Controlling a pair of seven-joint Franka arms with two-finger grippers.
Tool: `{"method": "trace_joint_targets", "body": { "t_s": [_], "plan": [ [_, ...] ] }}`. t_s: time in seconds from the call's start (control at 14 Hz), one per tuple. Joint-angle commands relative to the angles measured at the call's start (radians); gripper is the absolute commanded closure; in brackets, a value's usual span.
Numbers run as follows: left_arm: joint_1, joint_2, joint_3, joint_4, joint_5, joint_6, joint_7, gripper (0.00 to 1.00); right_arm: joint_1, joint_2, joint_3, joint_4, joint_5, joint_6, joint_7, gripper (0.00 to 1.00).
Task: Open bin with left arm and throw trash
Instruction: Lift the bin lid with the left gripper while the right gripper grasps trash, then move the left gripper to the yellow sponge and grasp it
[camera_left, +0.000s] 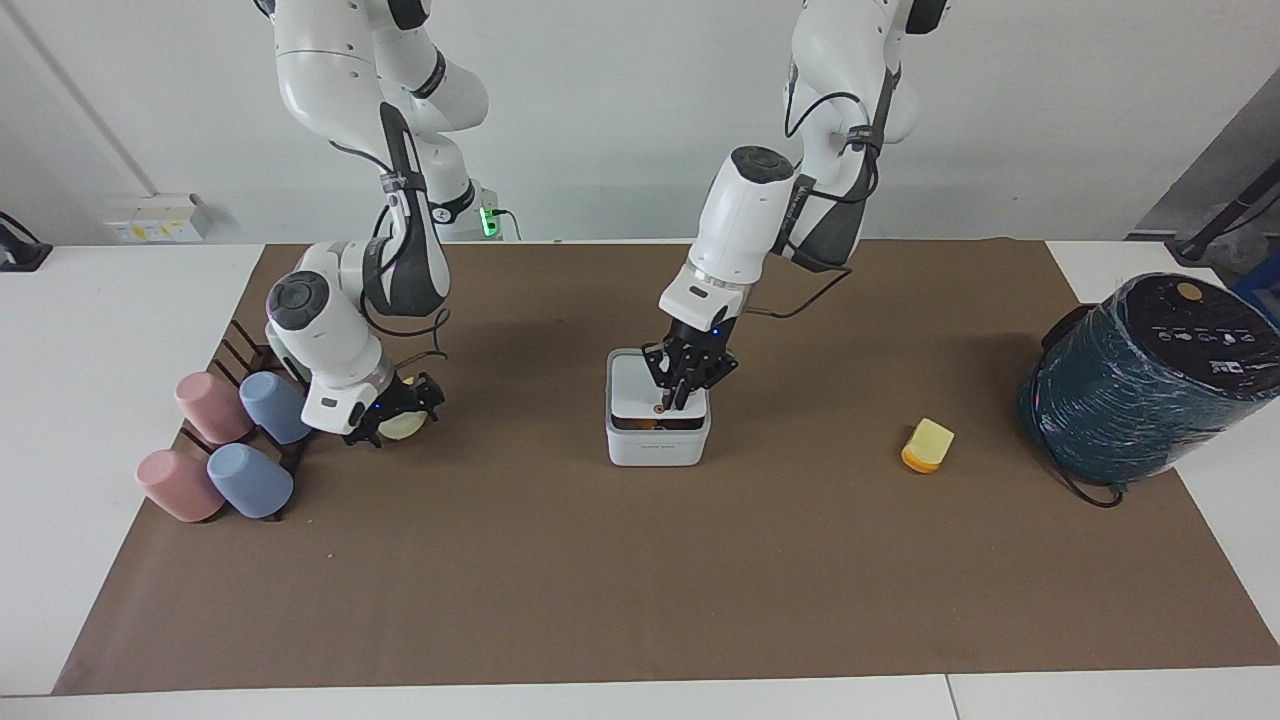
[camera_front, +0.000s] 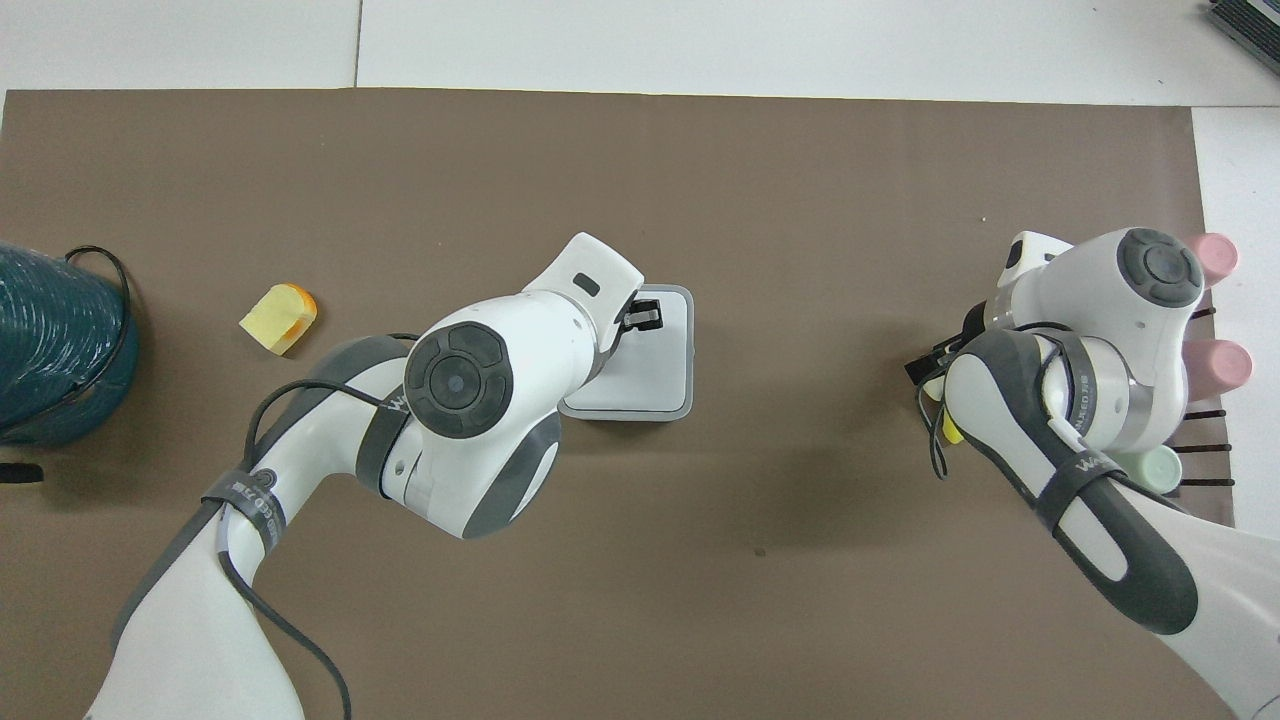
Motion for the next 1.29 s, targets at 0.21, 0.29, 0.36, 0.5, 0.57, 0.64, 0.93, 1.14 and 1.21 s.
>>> {"method": "trace_joint_targets", "body": {
  "t_s": [0.21,0.29,0.36,0.5,0.57,0.64,0.93,1.14,1.21],
  "plan": [
    [0.078,-0.002,0.007,0.108,-0.009,-0.167,0.012,0.80,-0.009,-0.029,0.006,-0.025,0.018,-0.019,-0.038,0.13],
    [0.096,-0.004,0.007,0.100,-0.009,-0.170,0.014,0.79,-0.009,-0.029,0.004,-0.027,0.018,-0.020,-0.038,0.19],
    [0.116,-0.010,0.007,0.096,-0.007,-0.179,0.020,0.78,-0.009,-0.029,0.004,-0.027,0.018,-0.023,-0.038,0.28],
    [0.174,-0.019,0.007,0.076,-0.009,-0.216,0.105,0.71,-0.009,-0.030,0.004,-0.027,0.018,-0.034,-0.038,0.61],
    [0.203,-0.027,0.008,0.066,-0.009,-0.244,0.157,0.63,-0.009,-0.030,0.004,-0.027,0.018,-0.036,-0.035,0.76],
    [0.237,-0.034,0.008,0.057,-0.009,-0.267,0.208,0.55,-0.009,-0.030,0.004,-0.025,0.018,-0.037,-0.032,0.84],
    [0.348,-0.062,0.008,-0.007,-0.007,-0.287,0.306,0.21,-0.011,-0.030,0.006,-0.011,0.018,-0.051,0.020,1.00],
    [0.441,-0.086,0.010,-0.070,-0.007,-0.267,0.481,0.05,0.006,-0.068,0.007,0.055,0.019,-0.086,0.196,1.00],
    [0.463,-0.097,0.010,-0.102,-0.009,-0.244,0.538,0.00,0.008,-0.093,0.015,0.058,0.019,-0.077,0.227,1.00]
  ]
}}
